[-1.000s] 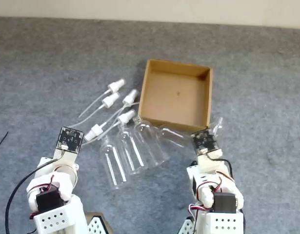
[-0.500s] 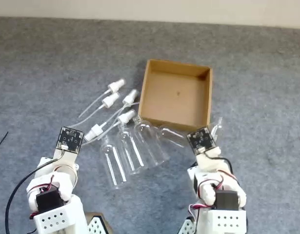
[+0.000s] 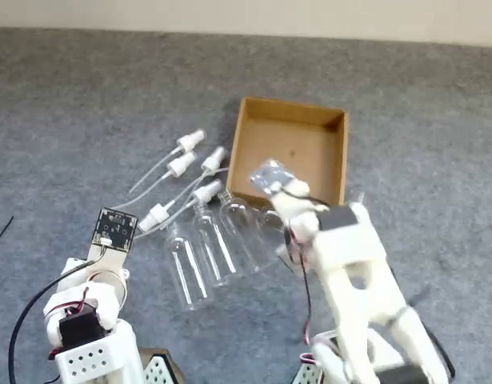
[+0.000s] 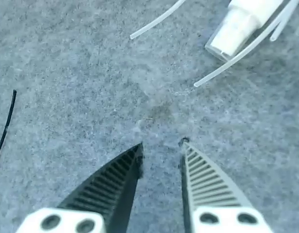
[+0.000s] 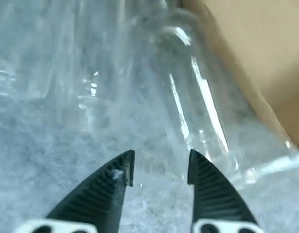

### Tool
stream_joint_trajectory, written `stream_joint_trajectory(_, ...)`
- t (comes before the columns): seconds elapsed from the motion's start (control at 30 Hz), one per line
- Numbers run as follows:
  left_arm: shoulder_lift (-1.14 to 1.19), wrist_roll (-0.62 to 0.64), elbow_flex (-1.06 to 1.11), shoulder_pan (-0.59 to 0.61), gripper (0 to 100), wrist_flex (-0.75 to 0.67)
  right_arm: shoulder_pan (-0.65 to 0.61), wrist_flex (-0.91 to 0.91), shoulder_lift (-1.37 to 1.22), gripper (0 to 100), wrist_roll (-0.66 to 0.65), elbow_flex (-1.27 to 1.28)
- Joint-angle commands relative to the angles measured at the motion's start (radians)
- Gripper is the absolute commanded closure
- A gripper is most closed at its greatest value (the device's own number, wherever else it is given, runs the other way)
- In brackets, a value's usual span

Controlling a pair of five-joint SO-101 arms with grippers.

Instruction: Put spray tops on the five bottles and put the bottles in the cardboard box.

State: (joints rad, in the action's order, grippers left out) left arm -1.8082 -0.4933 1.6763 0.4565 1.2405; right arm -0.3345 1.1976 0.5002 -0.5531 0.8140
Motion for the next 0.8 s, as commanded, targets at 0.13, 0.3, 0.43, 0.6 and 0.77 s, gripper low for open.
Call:
stream_joint_trajectory(0.13,-0.001,-0.008,0.019,0.012,88,-0.014,-0.028,-0.013,-0.206,83.5,-0.110,-0.236)
stream_joint_trajectory(0.3,-0.001,-0.008,0.019,0.012,88,-0.014,-0.031,-0.018,-0.266,83.5,-0.114,-0.260)
stream_joint_trajectory(0.43,-0.001,-0.008,0.019,0.012,88,-0.014,-0.050,-0.015,-0.245,81.0,-0.135,-0.262)
stream_joint_trajectory(0.6,-0.001,-0.008,0.019,0.012,88,-0.014,-0.076,-0.010,-0.223,67.8,-0.195,-0.260)
stream_joint_trajectory(0.77,-0.001,-0.008,0.019,0.012,88,-0.014,-0.079,-0.018,-0.222,67.0,-0.218,-0.262)
